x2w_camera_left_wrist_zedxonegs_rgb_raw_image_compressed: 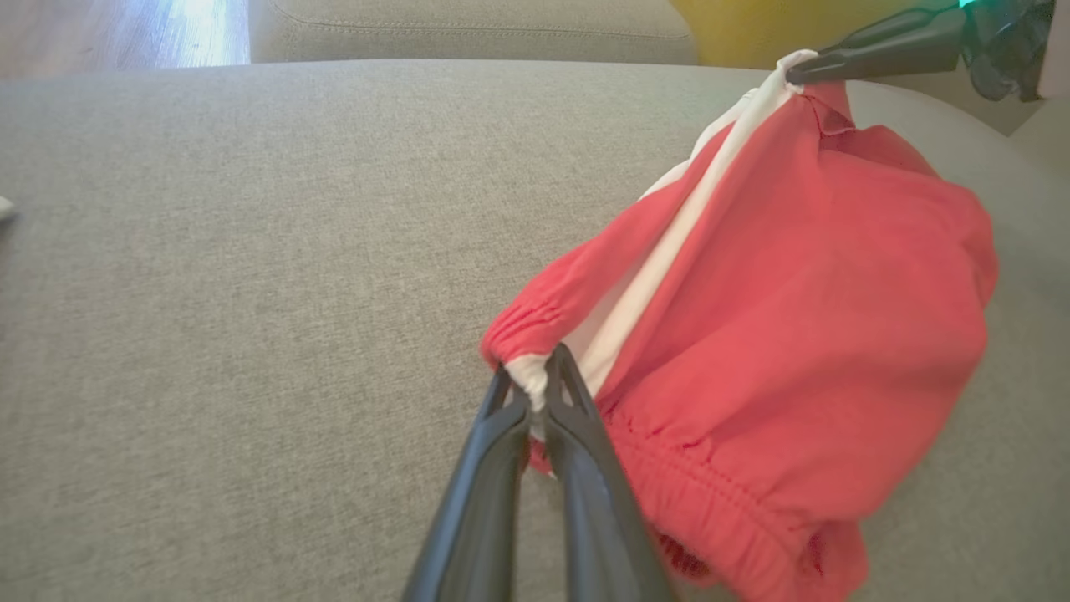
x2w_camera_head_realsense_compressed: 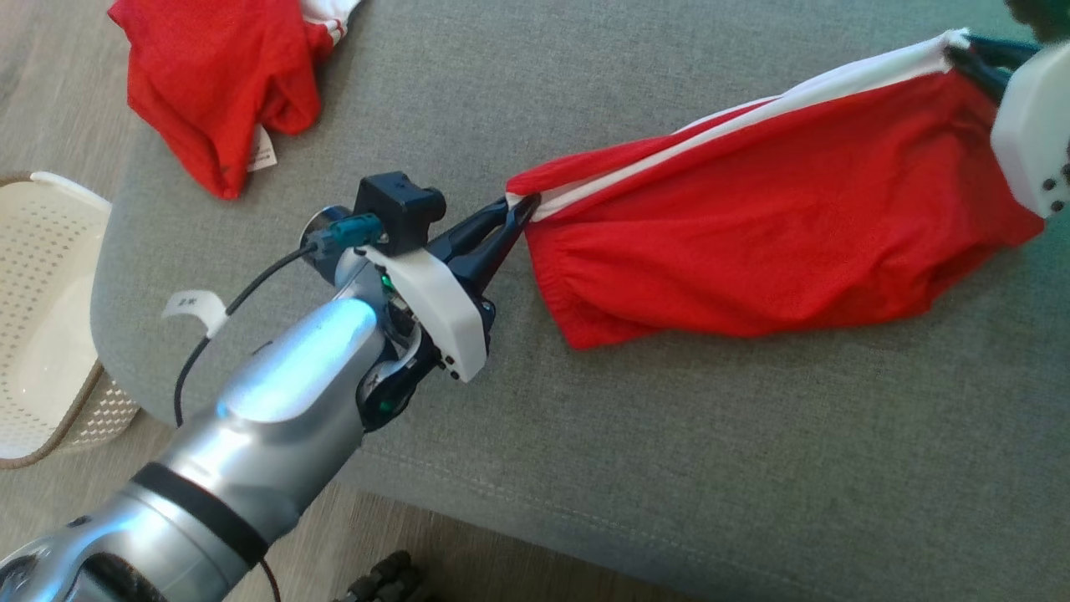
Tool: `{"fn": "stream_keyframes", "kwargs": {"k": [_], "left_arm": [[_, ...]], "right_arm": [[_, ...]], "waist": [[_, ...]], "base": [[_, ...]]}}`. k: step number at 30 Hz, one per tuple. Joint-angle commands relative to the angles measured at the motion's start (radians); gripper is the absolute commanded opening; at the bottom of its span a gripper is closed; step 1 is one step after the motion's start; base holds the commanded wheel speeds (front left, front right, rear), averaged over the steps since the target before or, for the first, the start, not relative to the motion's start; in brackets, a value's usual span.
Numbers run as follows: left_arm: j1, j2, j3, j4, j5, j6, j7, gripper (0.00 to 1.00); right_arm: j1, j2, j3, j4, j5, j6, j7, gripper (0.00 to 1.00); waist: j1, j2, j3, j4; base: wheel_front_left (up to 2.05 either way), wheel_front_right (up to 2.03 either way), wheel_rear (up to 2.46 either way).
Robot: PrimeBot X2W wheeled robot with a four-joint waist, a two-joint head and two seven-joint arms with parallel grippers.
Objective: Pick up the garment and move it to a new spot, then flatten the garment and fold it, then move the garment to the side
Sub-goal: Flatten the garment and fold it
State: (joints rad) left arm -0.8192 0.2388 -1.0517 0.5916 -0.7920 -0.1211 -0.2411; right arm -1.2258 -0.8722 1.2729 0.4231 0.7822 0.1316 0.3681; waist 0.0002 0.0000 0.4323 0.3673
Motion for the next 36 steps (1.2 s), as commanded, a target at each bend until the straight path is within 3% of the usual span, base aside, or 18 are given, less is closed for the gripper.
{"fn": "stream_keyframes", "kwargs": {"k": [1,2,3,4,5,11,17,23,29,32,36], "left_arm": [[-0.042,0.023,0.036,-0.003,0.006,-0.002,-0.015,0.0],[-0.045,0.02,0.035,0.006,0.008,-0.004,-0.016,0.18],[-0.048,0.016,0.035,0.014,0.008,-0.004,-0.017,0.6],[-0.05,0.012,0.037,0.023,0.008,-0.005,-0.017,1.0],[-0.052,0.008,0.04,0.032,0.009,-0.005,-0.018,1.0],[-0.048,-0.01,0.105,0.048,0.017,-0.005,-0.02,1.0],[0.007,-0.016,0.241,-0.003,0.048,0.016,-0.02,1.0],[0.112,-0.037,0.441,-0.116,0.094,0.062,-0.021,1.0],[0.243,-0.084,0.641,-0.25,0.158,0.101,-0.021,1.0],[0.317,-0.115,0.735,-0.312,0.196,0.124,-0.021,1.0],[0.42,-0.143,0.783,-0.38,0.286,0.135,-0.021,1.0]], "right_arm": [[-0.011,-0.005,-0.006,-0.004,0.002,-0.001,-0.004,0.0],[-0.012,-0.001,-0.004,0.004,0.007,-0.001,0.001,0.0],[-0.017,0.002,-0.003,0.014,0.008,-0.001,-0.002,0.11],[-0.021,0.006,-0.002,0.026,0.008,-0.001,-0.01,0.44],[-0.018,0.012,-0.003,0.045,0.022,-0.001,0.002,1.0],[-0.016,0.042,-0.004,0.113,0.032,-0.001,-0.033,1.0],[0.023,0.084,-0.043,0.175,0.041,-0.001,-0.163,1.0],[0.098,0.169,-0.178,0.268,0.062,-0.001,-0.358,1.0],[0.198,0.267,-0.314,0.333,0.008,-0.001,-0.565,1.0],[0.269,0.328,-0.408,0.356,-0.012,-0.001,-0.611,1.0],[0.378,0.416,-0.502,0.327,-0.104,-0.001,-0.628,1.0]], "waist": [[-0.0002,0.0,0.005,0.0],[-0.0002,0.0,0.008,-0.001],[-0.0002,0.0,0.01,-0.002],[-0.0002,0.0,0.012,-0.003],[-0.0002,0.0,0.012,-0.004],[-0.0002,0.0,-0.005,-0.018],[-0.0002,0.0,-0.057,-0.04],[-0.0002,0.0,-0.148,-0.071],[-0.0002,0.0,-0.233,-0.108],[-0.0002,0.0,-0.275,-0.128],[-0.0002,0.0,-0.318,-0.154]], "base": [[0.0,0.0,0.0],[0.0,0.0,0.0],[0.0,0.0,0.0],[0.0,0.0,0.0],[0.0,0.0,0.0],[0.0,0.0,0.0],[0.0,0.0,0.0],[0.0,0.0,0.0],[0.0,0.0,0.0],[0.0,0.0,0.0],[0.0,0.0,0.0]]}}
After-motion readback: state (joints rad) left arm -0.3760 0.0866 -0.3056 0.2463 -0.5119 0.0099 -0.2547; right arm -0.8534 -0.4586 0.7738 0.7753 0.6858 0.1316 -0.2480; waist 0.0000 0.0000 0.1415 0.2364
